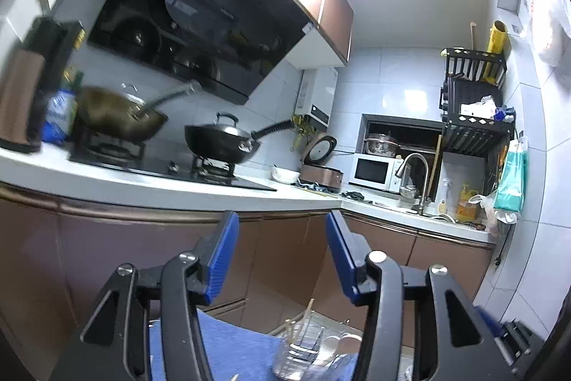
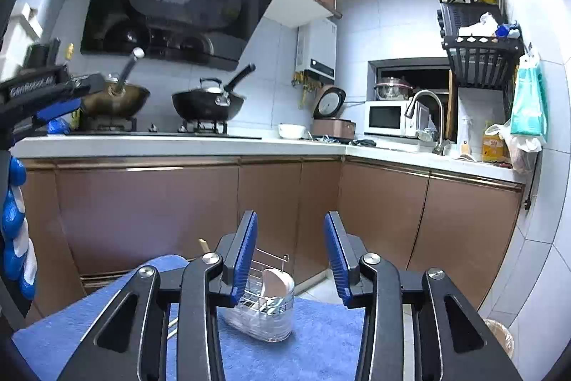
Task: Organize utensils
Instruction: 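Lower the chopstick and wooden spoon into the clear holder and open both grippers, then move both open grippers back over the loose chopsticks on the towel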
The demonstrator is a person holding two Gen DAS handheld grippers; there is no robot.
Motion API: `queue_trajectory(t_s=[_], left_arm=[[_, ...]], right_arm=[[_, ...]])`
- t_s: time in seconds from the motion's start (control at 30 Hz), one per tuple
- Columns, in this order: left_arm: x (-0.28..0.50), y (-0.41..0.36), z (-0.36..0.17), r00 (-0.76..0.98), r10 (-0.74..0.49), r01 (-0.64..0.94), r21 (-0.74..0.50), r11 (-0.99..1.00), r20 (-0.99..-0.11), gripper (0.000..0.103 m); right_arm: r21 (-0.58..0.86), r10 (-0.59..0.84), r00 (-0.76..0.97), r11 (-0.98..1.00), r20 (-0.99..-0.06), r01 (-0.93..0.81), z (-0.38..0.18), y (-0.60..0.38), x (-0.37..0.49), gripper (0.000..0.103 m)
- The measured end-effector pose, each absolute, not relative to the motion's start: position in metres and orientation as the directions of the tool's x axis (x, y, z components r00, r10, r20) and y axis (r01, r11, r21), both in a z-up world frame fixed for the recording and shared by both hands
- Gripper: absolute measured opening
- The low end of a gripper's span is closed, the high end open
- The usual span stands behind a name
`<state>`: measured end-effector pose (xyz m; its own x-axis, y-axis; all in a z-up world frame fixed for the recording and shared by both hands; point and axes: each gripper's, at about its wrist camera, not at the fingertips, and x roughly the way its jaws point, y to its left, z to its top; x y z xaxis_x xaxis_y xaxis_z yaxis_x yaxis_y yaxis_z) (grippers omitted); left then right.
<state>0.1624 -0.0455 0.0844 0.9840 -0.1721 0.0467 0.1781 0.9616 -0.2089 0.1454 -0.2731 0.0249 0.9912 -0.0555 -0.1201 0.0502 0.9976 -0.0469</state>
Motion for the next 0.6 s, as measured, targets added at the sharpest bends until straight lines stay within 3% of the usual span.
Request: queue_trajectory(t_s=[0.27, 0.6], left_arm=[[0.099, -0.015, 0.091, 0.99, -0.134, 0.139, -0.16, 0.977, 0.039, 0.053], [0.063, 0.02, 0.078, 0.994, -0.101, 0.096, -0.118, 0.988, -0.039, 0.053]], right_arm=[[-0.011, -0.029, 0.996, 1.0, -0.083, 0.028, 0.04, -0.267, 0.088, 0.048], [0.046, 0.027, 0.995, 0.999, -0.096, -0.023, 0.04, -0.267, 0.049, 0.048]])
